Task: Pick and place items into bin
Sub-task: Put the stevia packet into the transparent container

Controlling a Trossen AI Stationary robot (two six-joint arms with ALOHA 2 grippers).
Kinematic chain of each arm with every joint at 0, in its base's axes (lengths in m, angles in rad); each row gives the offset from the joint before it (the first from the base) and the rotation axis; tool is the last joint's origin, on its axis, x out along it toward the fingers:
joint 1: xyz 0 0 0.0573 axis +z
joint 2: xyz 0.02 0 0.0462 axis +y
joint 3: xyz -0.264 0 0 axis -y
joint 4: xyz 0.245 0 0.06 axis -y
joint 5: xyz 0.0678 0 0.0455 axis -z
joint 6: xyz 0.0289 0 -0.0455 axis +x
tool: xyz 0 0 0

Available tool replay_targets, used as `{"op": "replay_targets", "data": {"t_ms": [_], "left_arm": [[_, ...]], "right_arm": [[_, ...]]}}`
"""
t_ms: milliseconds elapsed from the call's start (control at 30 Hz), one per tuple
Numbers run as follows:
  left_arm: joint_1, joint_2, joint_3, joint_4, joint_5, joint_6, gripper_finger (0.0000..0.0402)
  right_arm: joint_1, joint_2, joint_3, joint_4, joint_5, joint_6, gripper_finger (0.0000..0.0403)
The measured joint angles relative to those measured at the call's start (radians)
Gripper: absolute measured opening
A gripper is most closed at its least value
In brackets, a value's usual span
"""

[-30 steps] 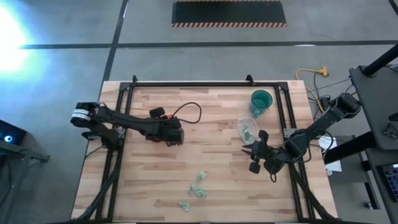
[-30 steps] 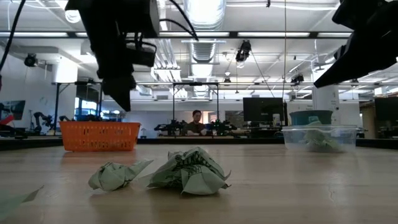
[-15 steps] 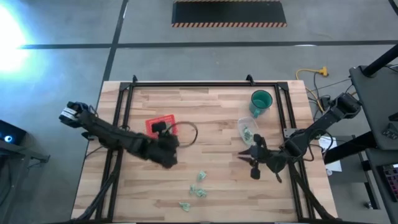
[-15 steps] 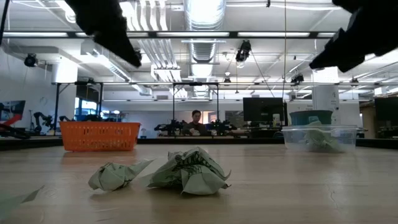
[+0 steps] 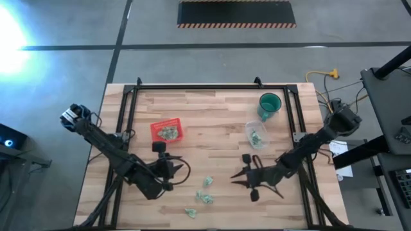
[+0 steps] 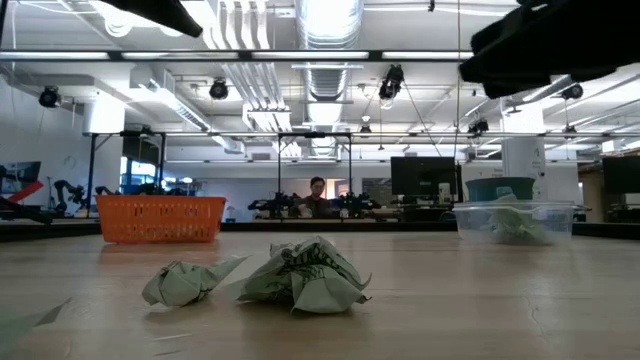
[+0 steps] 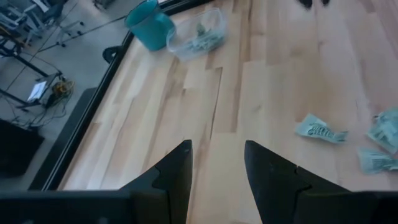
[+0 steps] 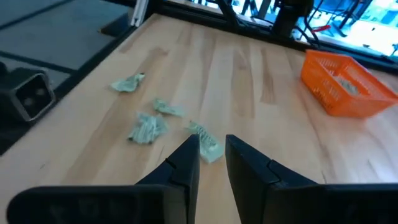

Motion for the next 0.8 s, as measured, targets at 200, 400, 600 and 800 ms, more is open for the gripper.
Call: {"op": "replay_targets", "data": {"t_ms": [200, 400, 600, 800], "left_arm": [[-0.008, -0.015, -0.005, -0.001, 0.001, -0.006, 0.013], [-0.015, -0.016, -0.005, -0.001, 0.003, -0.006, 0.013], [-0.018, -0.017, -0.006, -0.003, 0.005, -0.006, 0.013], [-0.017, -0.018, -0.007, -0.002, 0.006, -0.006, 0.013]], "right_arm": [[-0.056, 0.164, 0.145, -0.004, -0.081, -0.09, 0.0086], [-0.134, 0.3, 0.292, -0.093, -0.214, -0.106, 0.0118], [-0.189, 0.42, 0.431, -0.233, -0.337, -0.106, 0.0139], [-0.21, 0.495, 0.534, -0.34, -0.359, -0.114, 0.0138]]}}
